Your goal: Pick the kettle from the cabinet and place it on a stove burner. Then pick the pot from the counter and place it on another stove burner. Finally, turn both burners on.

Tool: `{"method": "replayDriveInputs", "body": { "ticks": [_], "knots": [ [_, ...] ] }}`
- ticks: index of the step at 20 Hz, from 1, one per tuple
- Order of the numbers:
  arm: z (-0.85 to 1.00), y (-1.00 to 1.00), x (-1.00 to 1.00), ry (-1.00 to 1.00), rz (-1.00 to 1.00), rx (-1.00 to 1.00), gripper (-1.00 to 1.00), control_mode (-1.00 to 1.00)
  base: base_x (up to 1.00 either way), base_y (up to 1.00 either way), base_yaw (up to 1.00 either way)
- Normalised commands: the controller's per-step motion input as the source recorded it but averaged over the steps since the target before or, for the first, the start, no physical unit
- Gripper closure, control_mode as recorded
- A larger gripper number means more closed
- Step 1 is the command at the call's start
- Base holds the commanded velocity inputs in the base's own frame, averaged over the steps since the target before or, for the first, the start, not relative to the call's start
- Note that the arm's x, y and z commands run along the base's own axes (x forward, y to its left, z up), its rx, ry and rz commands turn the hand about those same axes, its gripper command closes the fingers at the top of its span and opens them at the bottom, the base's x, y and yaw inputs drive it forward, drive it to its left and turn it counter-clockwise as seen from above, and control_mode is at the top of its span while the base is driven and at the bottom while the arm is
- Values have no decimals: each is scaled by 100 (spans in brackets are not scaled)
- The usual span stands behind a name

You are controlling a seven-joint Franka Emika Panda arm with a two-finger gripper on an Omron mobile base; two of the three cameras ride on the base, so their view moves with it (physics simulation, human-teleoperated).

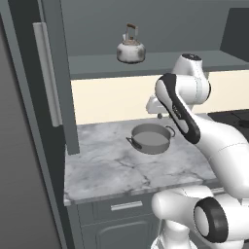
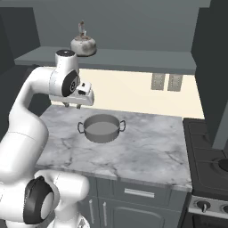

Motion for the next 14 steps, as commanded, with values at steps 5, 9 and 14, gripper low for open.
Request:
{"method": "replayDriveInputs", "body": {
  "ticks": [5,9,14],
  "knots": [
    [0,-1,-1,-8,0,0,-100,-100,0,0,0],
    [2,-3,-3,-13,0,0,-100,-100,0,0,0],
    [8,0,-1,-11,0,0,-100,-100,0,0,0]
  ]
}}
